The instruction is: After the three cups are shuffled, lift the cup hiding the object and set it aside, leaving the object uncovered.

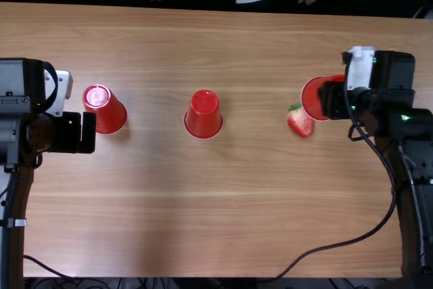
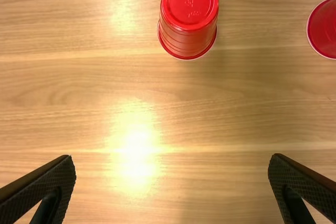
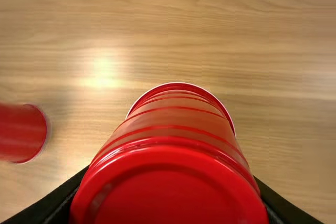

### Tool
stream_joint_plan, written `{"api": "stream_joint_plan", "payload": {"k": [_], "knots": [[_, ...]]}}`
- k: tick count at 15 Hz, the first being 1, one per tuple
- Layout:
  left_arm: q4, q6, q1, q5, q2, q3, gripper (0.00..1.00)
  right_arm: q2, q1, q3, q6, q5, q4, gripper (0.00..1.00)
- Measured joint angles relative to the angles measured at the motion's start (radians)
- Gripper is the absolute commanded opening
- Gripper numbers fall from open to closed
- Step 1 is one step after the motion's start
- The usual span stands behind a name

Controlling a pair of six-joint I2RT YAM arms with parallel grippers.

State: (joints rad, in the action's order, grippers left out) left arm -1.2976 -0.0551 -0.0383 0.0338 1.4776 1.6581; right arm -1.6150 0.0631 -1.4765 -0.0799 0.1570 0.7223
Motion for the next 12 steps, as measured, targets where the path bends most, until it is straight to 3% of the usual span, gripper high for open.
{"api": "stream_joint_plan", "payload": {"k": [5, 12], "knots": [[0.000, 0.000, 0.000, 0.000, -0.002, 0.000, 1.00, 0.025, 0.211, 0.117, -0.011, -0.004, -0.002, 0.12], [-0.001, 0.000, 0.000, 0.000, -0.002, 0.000, 1.00, 0.023, 0.245, 0.232, -0.044, -0.004, -0.002, 0.13]]}}
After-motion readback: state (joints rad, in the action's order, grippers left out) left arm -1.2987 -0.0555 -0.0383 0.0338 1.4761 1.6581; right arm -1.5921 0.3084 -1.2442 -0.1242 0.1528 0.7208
